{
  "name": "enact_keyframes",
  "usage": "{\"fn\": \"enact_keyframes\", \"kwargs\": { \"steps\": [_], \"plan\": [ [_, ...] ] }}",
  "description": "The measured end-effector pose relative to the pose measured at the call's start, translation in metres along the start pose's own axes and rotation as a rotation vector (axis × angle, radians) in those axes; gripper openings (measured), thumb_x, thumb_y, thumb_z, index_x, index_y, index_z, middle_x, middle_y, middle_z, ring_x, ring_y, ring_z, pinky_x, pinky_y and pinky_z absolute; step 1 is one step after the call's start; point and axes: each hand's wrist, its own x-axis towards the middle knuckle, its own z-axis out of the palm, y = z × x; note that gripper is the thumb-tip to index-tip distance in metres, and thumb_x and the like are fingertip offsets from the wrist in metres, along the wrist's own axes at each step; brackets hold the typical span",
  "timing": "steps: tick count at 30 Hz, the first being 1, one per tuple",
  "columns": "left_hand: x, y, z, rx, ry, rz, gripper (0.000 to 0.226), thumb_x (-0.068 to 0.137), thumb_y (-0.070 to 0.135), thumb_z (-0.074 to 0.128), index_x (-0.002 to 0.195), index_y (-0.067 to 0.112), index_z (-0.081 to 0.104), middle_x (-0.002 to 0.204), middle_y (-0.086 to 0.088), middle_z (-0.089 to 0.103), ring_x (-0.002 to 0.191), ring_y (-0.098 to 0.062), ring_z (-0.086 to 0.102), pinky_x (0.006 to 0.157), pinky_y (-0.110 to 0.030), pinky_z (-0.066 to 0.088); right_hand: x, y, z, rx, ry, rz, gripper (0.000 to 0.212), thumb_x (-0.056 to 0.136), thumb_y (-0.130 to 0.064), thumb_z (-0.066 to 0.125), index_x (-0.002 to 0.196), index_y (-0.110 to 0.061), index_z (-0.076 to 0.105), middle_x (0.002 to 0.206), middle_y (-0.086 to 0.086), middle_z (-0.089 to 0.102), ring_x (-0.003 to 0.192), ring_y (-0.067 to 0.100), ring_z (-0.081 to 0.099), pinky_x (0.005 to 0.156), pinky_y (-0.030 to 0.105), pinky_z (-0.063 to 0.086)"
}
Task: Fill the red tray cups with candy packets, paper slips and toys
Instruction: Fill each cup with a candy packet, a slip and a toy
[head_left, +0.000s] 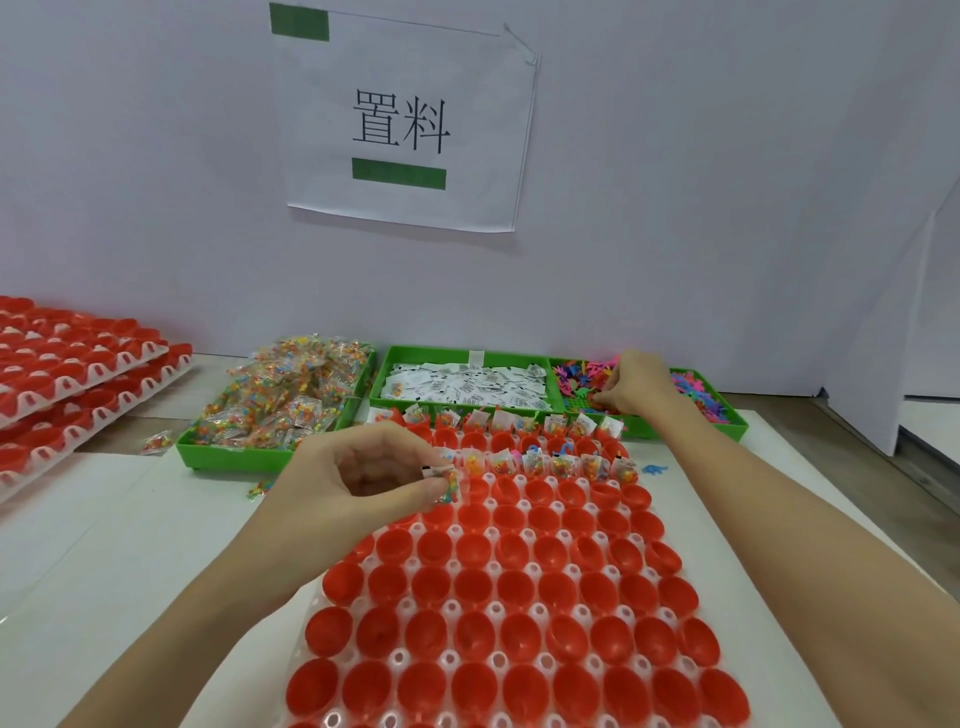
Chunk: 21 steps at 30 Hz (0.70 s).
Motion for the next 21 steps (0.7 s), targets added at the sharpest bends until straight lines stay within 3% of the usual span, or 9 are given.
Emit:
{"fn": "enact_keyframes", "kwargs": {
  "steps": [2, 4, 7, 10, 12, 15, 18, 21],
  "plan": [
    [0.000, 0.000, 0.000, -0.002, -0.001, -0.004, 0.014, 0.077, 0.014, 0.085, 0.089, 0.015, 0.079, 0.087, -0.011, 0.078, 0.081, -0.024, 0.077, 0.076, -0.021, 0.059, 0.000, -0.003, -0.001, -0.019, -0.002, -0.001, 0.027, 0.085, -0.026, 0.083, 0.089, 0.000, 0.076, 0.086, 0.013, 0.075, 0.084, 0.026, 0.071, 0.077, 0.038, 0.060],
    [0.000, -0.001, 0.001, 0.002, 0.000, -0.006, 0.014, 0.077, 0.014, 0.086, 0.090, 0.015, 0.079, 0.087, -0.011, 0.078, 0.081, -0.024, 0.077, 0.076, -0.020, 0.059, 0.000, -0.004, 0.000, -0.048, 0.004, -0.022, 0.021, 0.088, -0.016, 0.078, 0.075, -0.002, 0.069, 0.073, 0.010, 0.069, 0.072, 0.023, 0.067, 0.065, 0.034, 0.056],
    [0.000, 0.000, 0.000, -0.001, 0.006, -0.009, 0.015, 0.077, 0.014, 0.086, 0.090, 0.015, 0.079, 0.085, -0.011, 0.078, 0.080, -0.025, 0.077, 0.076, -0.021, 0.059, 0.000, -0.002, 0.003, -0.080, -0.006, -0.085, 0.037, 0.088, -0.003, 0.067, 0.056, -0.011, 0.049, 0.052, 0.003, 0.048, 0.049, 0.017, 0.049, 0.048, 0.025, 0.038],
    [0.000, 0.000, -0.001, -0.007, 0.014, -0.012, 0.015, 0.077, 0.013, 0.085, 0.090, 0.014, 0.079, 0.085, -0.012, 0.078, 0.080, -0.026, 0.076, 0.077, -0.023, 0.060, 0.000, 0.003, 0.005, -0.057, 0.025, -0.106, 0.030, 0.089, -0.004, 0.065, 0.060, -0.005, 0.058, 0.057, 0.011, 0.057, 0.055, 0.024, 0.055, 0.051, 0.026, 0.042],
    [0.000, 0.000, -0.001, -0.012, 0.017, -0.015, 0.014, 0.077, 0.012, 0.085, 0.090, 0.013, 0.079, 0.085, -0.013, 0.078, 0.080, -0.026, 0.076, 0.077, -0.024, 0.060, 0.000, 0.005, 0.006, -0.019, 0.028, -0.104, 0.030, 0.093, -0.015, 0.069, 0.070, 0.005, 0.071, 0.068, 0.020, 0.069, 0.065, 0.033, 0.066, 0.057, 0.029, 0.047],
    [0.000, -0.001, -0.001, -0.001, 0.015, -0.013, 0.014, 0.078, 0.011, 0.085, 0.091, 0.012, 0.079, 0.085, -0.013, 0.078, 0.080, -0.027, 0.076, 0.079, -0.026, 0.061, 0.001, 0.008, 0.011, 0.009, 0.034, -0.089, 0.029, 0.092, -0.027, 0.075, 0.079, -0.001, 0.078, 0.075, 0.015, 0.074, 0.068, 0.023, 0.067, 0.065, 0.030, 0.046],
    [0.001, -0.002, -0.001, 0.002, 0.009, -0.011, 0.014, 0.079, 0.011, 0.085, 0.091, 0.013, 0.079, 0.085, -0.012, 0.078, 0.081, -0.027, 0.076, 0.078, -0.025, 0.061, 0.007, 0.007, 0.015, 0.043, 0.069, -0.089, 0.019, 0.091, -0.020, 0.076, 0.080, -0.004, 0.080, 0.077, 0.012, 0.075, 0.060, 0.011, 0.060, 0.067, 0.030, 0.047],
    [0.001, -0.003, -0.002, -0.007, 0.013, -0.005, 0.014, 0.078, 0.013, 0.085, 0.090, 0.014, 0.079, 0.086, -0.012, 0.078, 0.081, -0.027, 0.076, 0.078, -0.024, 0.060, 0.006, 0.003, 0.016, -0.003, 0.065, -0.096, 0.019, 0.090, -0.014, 0.073, 0.080, 0.002, 0.078, 0.079, 0.019, 0.076, 0.072, 0.027, 0.072, 0.067, 0.036, 0.058]
  ]
}}
